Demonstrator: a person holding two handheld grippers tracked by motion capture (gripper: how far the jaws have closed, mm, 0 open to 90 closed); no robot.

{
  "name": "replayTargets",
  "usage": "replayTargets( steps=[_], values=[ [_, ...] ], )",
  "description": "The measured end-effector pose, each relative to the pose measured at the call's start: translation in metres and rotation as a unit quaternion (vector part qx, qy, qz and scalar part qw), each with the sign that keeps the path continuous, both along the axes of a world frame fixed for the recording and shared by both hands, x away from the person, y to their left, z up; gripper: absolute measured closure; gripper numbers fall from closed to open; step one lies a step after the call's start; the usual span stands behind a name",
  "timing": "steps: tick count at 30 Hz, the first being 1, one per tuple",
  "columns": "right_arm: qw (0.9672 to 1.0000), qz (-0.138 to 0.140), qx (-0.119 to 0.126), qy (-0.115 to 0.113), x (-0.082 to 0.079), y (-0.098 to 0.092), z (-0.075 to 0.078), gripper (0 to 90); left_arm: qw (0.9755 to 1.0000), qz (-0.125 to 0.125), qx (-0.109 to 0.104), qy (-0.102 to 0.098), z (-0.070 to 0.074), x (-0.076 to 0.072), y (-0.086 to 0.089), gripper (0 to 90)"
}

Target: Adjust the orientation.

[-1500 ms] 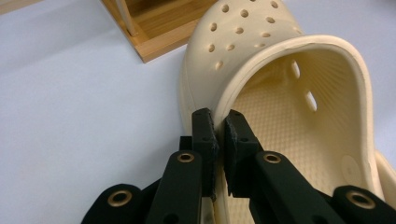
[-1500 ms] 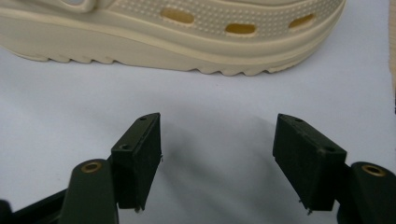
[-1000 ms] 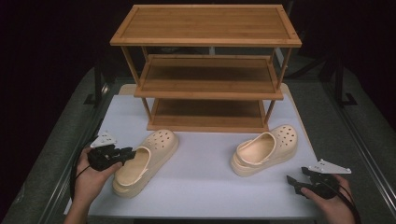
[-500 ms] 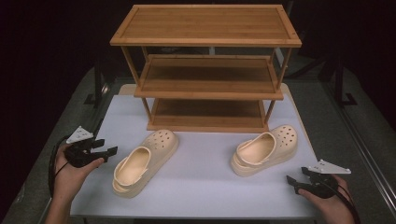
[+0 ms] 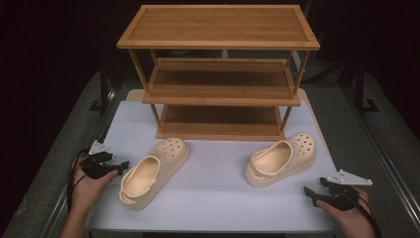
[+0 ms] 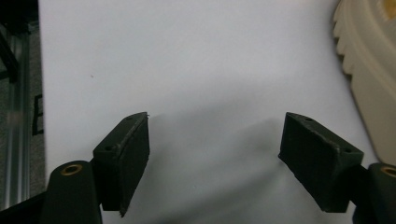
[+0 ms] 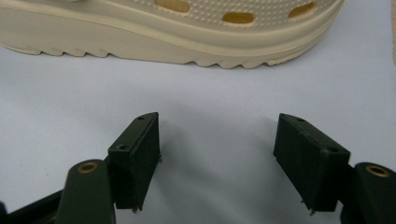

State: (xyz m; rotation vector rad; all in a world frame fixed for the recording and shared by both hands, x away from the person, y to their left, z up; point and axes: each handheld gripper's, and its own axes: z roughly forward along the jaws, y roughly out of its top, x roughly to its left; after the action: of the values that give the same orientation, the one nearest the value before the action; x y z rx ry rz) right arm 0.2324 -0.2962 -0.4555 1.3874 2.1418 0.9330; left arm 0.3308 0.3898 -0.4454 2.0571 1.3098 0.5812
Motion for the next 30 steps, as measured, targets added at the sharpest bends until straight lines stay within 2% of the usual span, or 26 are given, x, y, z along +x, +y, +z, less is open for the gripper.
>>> replayTargets(
  steps=[4, 13, 15, 17, 19, 30],
  values=[
    [1.0000, -0.001, 0.000, 0.001, 0.000, 0.000, 0.000, 30.4, 0.9999, 0.000, -0.013, -0.005, -0.002, -0.001, 0.004, 21.4],
    [1.0000, 0.000, 0.000, 0.003, 0.001, 0.000, 0.001, 31.6, 0.9999, 0.000, -0.013, -0.005, -0.003, -0.001, 0.003, 21.1],
    [1.0000, -0.003, -0.008, -0.001, 0.001, 0.001, 0.004, 38.8, 0.9999, 0.000, -0.013, -0.004, -0.003, -0.001, 0.003, 21.1],
    [0.9999, -0.007, -0.015, -0.003, 0.001, 0.001, 0.005, 38.6, 0.9999, 0.001, -0.013, -0.004, -0.003, -0.001, 0.003, 21.1],
    [0.9999, -0.009, -0.009, -0.008, 0.002, 0.001, 0.008, 42.0, 0.9999, 0.001, -0.013, -0.005, -0.003, -0.001, 0.003, 21.1],
    [0.9994, -0.019, 0.012, -0.026, 0.019, -0.008, 0.032, 42.0, 0.9999, 0.001, -0.013, -0.004, -0.003, -0.001, 0.003, 21.2]
  ],
)
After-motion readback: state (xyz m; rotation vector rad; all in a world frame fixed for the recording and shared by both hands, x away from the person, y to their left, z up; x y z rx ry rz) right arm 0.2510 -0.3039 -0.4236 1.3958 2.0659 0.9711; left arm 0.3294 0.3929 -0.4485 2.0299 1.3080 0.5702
